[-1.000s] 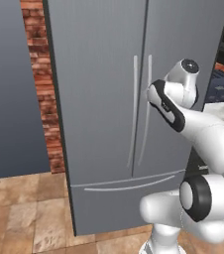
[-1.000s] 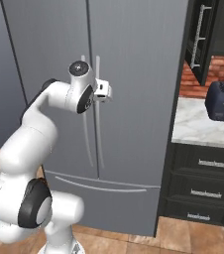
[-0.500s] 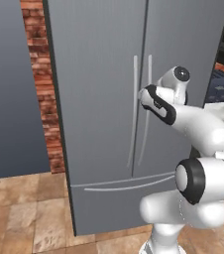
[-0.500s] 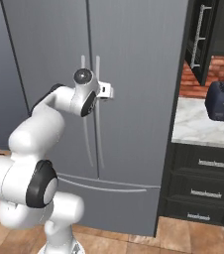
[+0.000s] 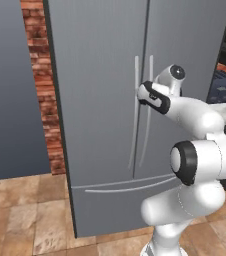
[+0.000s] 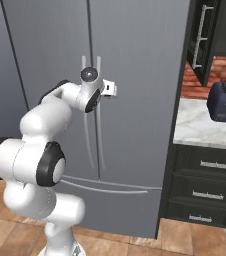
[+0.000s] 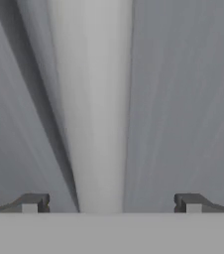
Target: There is a bowl on the dining counter. Grab a lemon wedge from the fridge and place it in the bowl. Then get the liquor bottle and glass cup from the cabinet and place them next to the bowl.
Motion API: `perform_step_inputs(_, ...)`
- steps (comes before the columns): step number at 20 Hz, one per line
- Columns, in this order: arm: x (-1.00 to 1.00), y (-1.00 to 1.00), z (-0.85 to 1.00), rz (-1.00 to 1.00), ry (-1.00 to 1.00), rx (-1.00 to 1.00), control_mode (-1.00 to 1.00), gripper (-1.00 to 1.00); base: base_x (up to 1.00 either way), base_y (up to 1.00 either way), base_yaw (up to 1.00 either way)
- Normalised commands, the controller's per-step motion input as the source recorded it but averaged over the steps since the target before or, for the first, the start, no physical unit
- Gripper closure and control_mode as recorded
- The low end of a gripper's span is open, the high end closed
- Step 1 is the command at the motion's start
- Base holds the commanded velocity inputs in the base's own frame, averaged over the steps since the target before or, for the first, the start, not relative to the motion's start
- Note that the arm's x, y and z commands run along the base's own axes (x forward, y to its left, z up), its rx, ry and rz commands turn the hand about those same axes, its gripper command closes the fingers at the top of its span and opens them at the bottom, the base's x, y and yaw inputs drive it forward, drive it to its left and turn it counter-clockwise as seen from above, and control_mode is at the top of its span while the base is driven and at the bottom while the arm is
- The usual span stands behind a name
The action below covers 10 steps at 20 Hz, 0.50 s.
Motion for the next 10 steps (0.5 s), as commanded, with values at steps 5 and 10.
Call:
perform_step_inputs(5, 0.38, 0.00, -0.15, 0.00, 0.00, 0.01, -1.00, 1.00, 0.00, 0.00, 0.00)
perform_step_inputs(10, 0.12, -0.04, -0.18, -0.01, -0.04, 0.00, -1.00, 1.00, 0.00, 0.00, 0.00)
